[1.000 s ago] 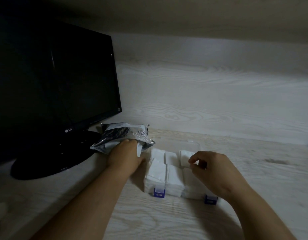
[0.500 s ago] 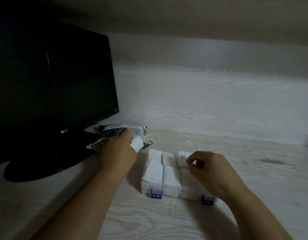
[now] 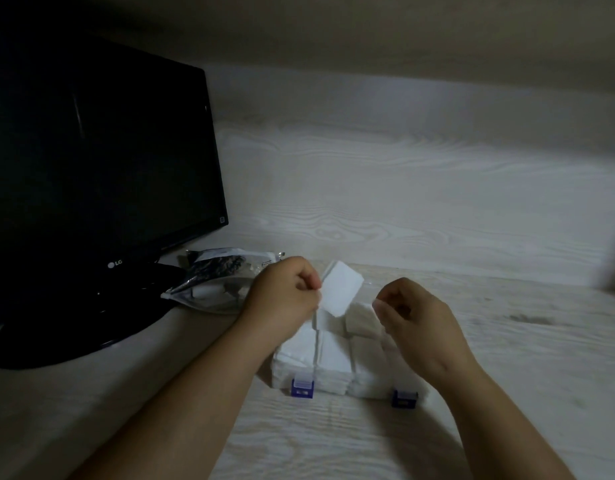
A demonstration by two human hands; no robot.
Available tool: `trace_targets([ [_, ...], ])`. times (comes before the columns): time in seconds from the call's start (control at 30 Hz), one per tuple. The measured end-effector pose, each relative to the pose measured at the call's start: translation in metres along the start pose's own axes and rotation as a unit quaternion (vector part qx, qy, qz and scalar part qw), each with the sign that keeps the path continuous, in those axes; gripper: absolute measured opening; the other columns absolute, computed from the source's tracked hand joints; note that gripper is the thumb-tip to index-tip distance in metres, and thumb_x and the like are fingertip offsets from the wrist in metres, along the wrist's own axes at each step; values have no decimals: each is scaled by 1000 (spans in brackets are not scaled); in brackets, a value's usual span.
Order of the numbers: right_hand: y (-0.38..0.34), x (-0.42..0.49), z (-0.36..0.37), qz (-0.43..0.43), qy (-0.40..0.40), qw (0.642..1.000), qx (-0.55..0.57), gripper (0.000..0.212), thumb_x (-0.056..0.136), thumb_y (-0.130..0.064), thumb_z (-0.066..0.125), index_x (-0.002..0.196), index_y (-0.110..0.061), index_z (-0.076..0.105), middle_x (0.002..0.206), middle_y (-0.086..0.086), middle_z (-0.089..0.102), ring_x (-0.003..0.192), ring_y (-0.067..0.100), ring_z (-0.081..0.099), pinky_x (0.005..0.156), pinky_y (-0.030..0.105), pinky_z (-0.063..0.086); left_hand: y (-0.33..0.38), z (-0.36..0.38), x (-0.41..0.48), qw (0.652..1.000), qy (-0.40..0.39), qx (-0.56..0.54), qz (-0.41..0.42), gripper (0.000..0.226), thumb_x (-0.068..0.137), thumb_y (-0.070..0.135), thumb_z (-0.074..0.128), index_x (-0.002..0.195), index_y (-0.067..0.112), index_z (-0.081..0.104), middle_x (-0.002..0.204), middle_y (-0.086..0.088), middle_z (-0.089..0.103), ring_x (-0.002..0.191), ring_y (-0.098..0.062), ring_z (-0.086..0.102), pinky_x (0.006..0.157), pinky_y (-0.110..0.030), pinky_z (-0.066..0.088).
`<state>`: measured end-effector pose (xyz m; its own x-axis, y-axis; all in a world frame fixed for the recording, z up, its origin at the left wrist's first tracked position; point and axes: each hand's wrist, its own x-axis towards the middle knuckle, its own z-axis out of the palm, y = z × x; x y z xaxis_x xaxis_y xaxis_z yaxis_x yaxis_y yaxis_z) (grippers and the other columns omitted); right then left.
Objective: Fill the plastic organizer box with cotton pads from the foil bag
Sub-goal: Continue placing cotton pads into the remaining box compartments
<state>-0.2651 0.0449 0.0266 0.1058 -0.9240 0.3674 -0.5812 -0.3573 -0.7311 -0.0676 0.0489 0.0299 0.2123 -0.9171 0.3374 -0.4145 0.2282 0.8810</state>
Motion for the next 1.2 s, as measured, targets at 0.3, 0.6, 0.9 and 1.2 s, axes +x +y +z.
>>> trace_targets([
  [0.3,1,5,-9,41,26,986,160,16,83,-8,71,77,-13,58,64,-1,65,61,16,63,72,51,55,22,39,-8,993,-103,-38,-52,23,78,-8,60,72,13,58,69,-14,66,46,-14,60,44,-19,43],
  [0.6,12,9,-32,98,-38,993,57,13,82,-2,66,73,-11,64,64,3,64,60,19,57,55,31,48,25,70,-13,992,-115,33,-26,21,78,7,71,73,23,57,66,-1,63,61,-20,66,58,-29,52],
  [0.9,12,9,-36,106,-138,964,-199,20,76,-7,62,71,-25,67,76,-3,67,72,12,61,60,24,49,28,82,-24,978,-168,126,7,23,82,5,62,88,23,73,87,-1,72,77,-20,70,78,-35,59],
  [1.2,7,3,-33,72,-168,936,-301,22,75,-11,67,78,-32,60,88,-4,63,77,13,59,57,23,45,28,85,-30,945,-183,255,88,23,82,7,65,95,23,73,98,1,67,94,-19,61,77,-26,49],
])
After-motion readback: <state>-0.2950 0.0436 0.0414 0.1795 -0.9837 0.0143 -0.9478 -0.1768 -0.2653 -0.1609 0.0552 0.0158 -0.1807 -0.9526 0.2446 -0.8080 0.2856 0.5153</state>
